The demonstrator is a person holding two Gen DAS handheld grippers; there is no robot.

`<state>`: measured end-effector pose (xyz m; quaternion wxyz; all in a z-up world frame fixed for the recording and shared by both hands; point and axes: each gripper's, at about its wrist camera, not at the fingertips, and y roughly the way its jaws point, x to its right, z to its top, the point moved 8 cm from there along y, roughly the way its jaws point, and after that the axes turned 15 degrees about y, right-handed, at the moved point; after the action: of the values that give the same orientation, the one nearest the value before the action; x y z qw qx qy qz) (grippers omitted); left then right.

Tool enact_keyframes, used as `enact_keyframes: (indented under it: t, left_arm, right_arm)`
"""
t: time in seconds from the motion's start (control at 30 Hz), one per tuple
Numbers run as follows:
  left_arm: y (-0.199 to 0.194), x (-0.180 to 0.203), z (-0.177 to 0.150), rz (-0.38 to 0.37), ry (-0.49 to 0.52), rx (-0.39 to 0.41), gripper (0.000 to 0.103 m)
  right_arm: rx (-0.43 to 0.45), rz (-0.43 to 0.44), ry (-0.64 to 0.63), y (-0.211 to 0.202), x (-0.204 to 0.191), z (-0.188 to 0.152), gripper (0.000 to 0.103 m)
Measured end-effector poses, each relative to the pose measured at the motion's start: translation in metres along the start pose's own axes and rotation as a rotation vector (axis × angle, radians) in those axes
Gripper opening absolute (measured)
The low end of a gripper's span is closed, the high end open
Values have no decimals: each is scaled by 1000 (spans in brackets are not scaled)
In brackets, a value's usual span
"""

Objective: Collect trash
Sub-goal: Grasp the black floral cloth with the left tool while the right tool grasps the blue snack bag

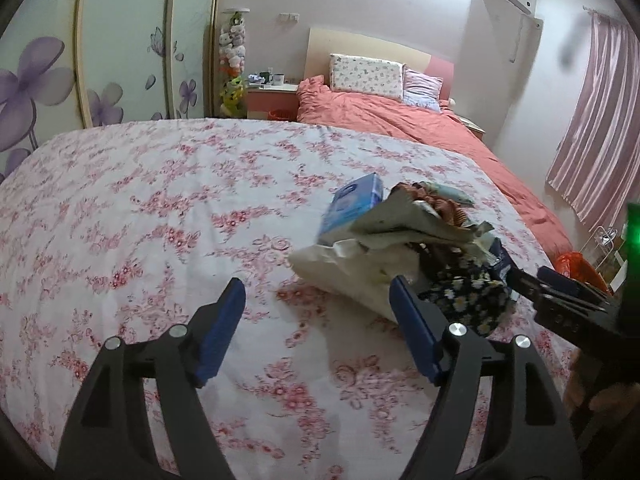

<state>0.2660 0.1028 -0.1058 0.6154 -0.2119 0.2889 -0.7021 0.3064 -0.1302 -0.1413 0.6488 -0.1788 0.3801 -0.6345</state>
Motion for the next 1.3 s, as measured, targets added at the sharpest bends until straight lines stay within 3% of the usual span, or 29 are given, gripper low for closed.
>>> enact_keyframes:
  t: [0.17,0.27,0.37,0.73,0.8,0.87,0.97,1.13,1.27,1.3]
  left_arm:
    - [7,-1,-6,-21,-15,-16,74]
    - [11,2,-7,-34,-12,-22,74]
    - [13,9,-7,-48,-6,-28,74]
    - [10,47,0,-114,57,-2,74]
    - [8,56,3,-132,72,6,74]
    - [7,65,5,-148,86,12,75]
    - [4,78,8,-164,107,25,80]
    - [5,95,12,-164,145,32,81]
    - [12,105,12,-145,169,17,79]
    - [14,109,11,-138,179,14,77]
  right_arm:
    - [-35,-23,-11,16,-5,-2,69]
    - [-53,-19,2,18,-4,-3,60]
    - [-45,-27,32,15,4,-2,57]
    - [-23,-143,175,-5,63,-1,57]
    - [-20,-122,188,-7,66,-1,59]
    - [-10,-108,186,-6,65,1,70]
    - [2,-92,164,-3,60,6,76]
    - [-22,-109,128,13,56,10,78]
    - [-44,-106,143,12,62,4,55]
    - [-45,-103,147,10,64,3,54]
